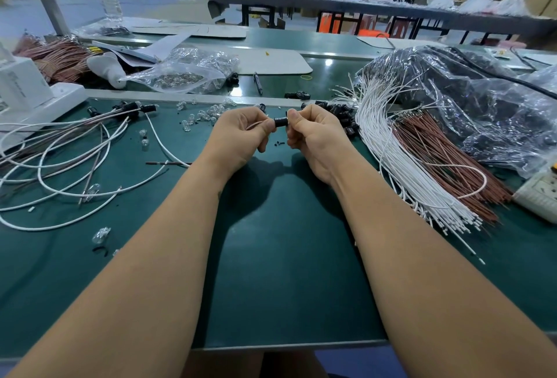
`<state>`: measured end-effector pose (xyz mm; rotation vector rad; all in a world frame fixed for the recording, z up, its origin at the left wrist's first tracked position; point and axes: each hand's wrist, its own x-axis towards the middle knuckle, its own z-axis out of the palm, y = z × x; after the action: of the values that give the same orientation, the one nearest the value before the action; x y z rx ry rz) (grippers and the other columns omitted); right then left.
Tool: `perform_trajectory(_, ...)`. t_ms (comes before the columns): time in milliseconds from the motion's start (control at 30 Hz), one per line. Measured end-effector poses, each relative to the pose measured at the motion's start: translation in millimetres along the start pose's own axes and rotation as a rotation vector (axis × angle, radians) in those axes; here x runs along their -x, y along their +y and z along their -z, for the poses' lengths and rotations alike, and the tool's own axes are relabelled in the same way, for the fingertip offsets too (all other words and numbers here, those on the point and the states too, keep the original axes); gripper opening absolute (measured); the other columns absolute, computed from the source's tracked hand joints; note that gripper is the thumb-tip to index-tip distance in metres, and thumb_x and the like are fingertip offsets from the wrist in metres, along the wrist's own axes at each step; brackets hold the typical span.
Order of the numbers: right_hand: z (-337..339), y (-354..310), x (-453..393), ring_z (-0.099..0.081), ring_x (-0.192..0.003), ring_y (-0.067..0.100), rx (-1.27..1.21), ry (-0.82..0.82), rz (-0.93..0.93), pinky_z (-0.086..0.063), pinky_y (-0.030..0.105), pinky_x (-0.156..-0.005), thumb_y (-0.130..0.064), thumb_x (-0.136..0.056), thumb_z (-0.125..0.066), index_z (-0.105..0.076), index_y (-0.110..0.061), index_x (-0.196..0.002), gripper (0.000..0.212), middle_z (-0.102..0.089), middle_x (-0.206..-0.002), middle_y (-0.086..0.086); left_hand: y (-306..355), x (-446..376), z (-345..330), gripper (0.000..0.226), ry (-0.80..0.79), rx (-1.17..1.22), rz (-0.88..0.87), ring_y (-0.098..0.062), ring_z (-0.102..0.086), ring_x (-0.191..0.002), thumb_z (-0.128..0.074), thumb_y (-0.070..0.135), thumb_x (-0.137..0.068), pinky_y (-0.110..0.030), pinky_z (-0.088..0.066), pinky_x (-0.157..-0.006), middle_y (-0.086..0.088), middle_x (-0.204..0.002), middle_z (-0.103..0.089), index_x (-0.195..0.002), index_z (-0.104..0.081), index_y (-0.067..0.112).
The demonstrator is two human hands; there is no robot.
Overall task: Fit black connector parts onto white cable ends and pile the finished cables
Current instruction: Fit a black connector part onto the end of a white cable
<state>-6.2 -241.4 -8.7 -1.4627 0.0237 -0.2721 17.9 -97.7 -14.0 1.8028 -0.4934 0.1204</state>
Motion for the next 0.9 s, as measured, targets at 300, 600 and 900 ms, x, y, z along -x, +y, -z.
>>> perform_trajectory(300,-8,5,-2,-0.039,-0.047,0.009,0.032,0.125,-0.02,-0.036,0.023,-0.05,-0.012,-0.096,-0.052,-0.048,-0.013,-0.073,0.023,-0.049,-0.053,-0.004,3,1,-2,0.019,-0.04,-0.051,0.03,-0.008,-0.043,-0.051,-0.054,0.016,-0.097,-0.017,-0.035,-0.055,0.0,-0.055,-0.054,-0.088,-0.066,0.006)
perform_trajectory(600,-16,12,-2,-0.045,-0.061,0.011,0.262,0.271,0.073,-0.037,0.022,-0.056,-0.018,-0.099,-0.048,-0.049,-0.017,-0.081,0.018,-0.054,-0.072,-0.001,4,-2,-4,0.018,-0.033,-0.066,0.068,-0.002,-0.037,-0.041,-0.05,0.011,-0.098,-0.013,-0.031,-0.046,0.004,-0.053,-0.046,-0.088,-0.065,0.01)
perform_trajectory(900,-9,10,-3,-0.049,-0.059,0.009,0.15,0.431,0.058,-0.042,0.021,-0.056,-0.015,-0.098,-0.047,-0.051,-0.019,-0.083,0.016,-0.057,-0.07,-0.003,4,-1,1,0.028,-0.047,0.177,0.133,-0.003,-0.033,-0.04,-0.039,0.005,-0.097,-0.013,-0.026,-0.039,0.004,-0.054,-0.047,-0.086,-0.062,0.017)
